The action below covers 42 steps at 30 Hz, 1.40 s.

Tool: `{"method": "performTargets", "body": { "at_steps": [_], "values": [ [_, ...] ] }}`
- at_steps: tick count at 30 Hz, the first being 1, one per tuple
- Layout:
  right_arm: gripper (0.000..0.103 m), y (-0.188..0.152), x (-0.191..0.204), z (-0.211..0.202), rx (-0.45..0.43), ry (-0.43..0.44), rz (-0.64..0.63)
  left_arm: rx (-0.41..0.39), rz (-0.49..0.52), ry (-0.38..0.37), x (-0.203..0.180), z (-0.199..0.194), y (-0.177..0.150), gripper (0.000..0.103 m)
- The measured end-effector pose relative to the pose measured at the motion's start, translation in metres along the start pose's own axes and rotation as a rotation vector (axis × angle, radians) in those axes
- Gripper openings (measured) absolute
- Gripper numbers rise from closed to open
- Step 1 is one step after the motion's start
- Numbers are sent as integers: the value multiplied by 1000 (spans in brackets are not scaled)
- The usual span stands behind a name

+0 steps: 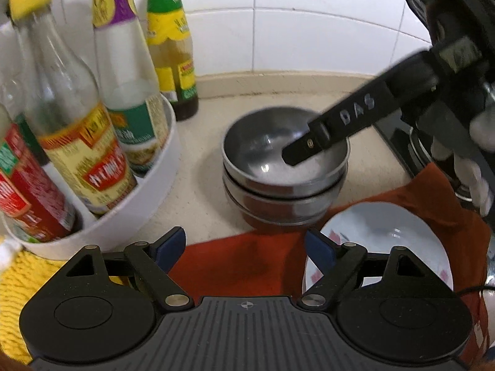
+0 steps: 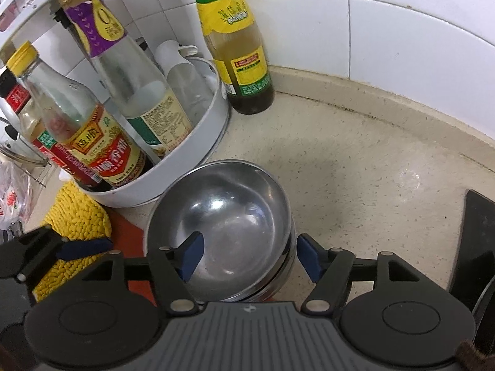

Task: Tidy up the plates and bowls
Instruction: 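Lower the steel bowl onto the nested bowls with the right gripper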

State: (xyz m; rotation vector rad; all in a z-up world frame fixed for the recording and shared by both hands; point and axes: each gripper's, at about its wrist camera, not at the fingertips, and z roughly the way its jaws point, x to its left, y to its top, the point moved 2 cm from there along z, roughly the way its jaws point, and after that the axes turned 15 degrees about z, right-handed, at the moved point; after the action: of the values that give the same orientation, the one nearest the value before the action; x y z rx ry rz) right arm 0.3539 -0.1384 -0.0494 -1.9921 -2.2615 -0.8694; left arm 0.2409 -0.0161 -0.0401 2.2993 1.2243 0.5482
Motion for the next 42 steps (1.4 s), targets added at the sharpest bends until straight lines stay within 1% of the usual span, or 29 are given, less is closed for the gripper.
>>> {"method": "performTargets", "body": {
  "at_steps": [4,8,10,11,15,17,18,20,21,24,26,27,29,34,37,42],
  "values": [
    [64,0,-8,9,22,1,17,-16,5,-62,-2,19,-6,89],
    [64,1,-16,19,43,17,41,-38,50,-109,-6,38,-8,89],
    [64,3,-19,23,48,19,53,-57,53,-131,-5,46,-6,93],
    [64,3,-21,25,55,28,62,-67,52,-140,-3,49,-4,93],
    [64,8,-28,34,74,73,106,-122,93,-188,0,62,3,99],
    [65,10,-31,38,82,89,120,-152,106,-210,0,68,4,101],
    [65,11,-33,41,89,98,123,-163,108,-217,1,69,4,103],
    [65,11,-35,46,108,137,143,-184,98,-252,4,76,4,103],
    [69,11,-36,48,115,149,152,-190,88,-265,5,79,5,103],
    [72,13,-37,50,110,155,154,-198,89,-281,4,90,10,103],
    [72,13,-37,50,117,168,147,-178,83,-306,3,101,12,103],
    [72,12,-37,50,116,173,142,-193,95,-294,1,104,12,103],
    [72,13,-39,50,110,173,144,-190,124,-257,-5,107,17,103],
    [71,16,-44,49,94,181,136,-196,130,-254,-6,110,23,103],
    [71,19,-46,47,83,194,124,-214,155,-223,-8,110,25,103],
    [71,25,-45,32,36,223,114,-240,149,-196,-9,99,37,103]
  ]
}}
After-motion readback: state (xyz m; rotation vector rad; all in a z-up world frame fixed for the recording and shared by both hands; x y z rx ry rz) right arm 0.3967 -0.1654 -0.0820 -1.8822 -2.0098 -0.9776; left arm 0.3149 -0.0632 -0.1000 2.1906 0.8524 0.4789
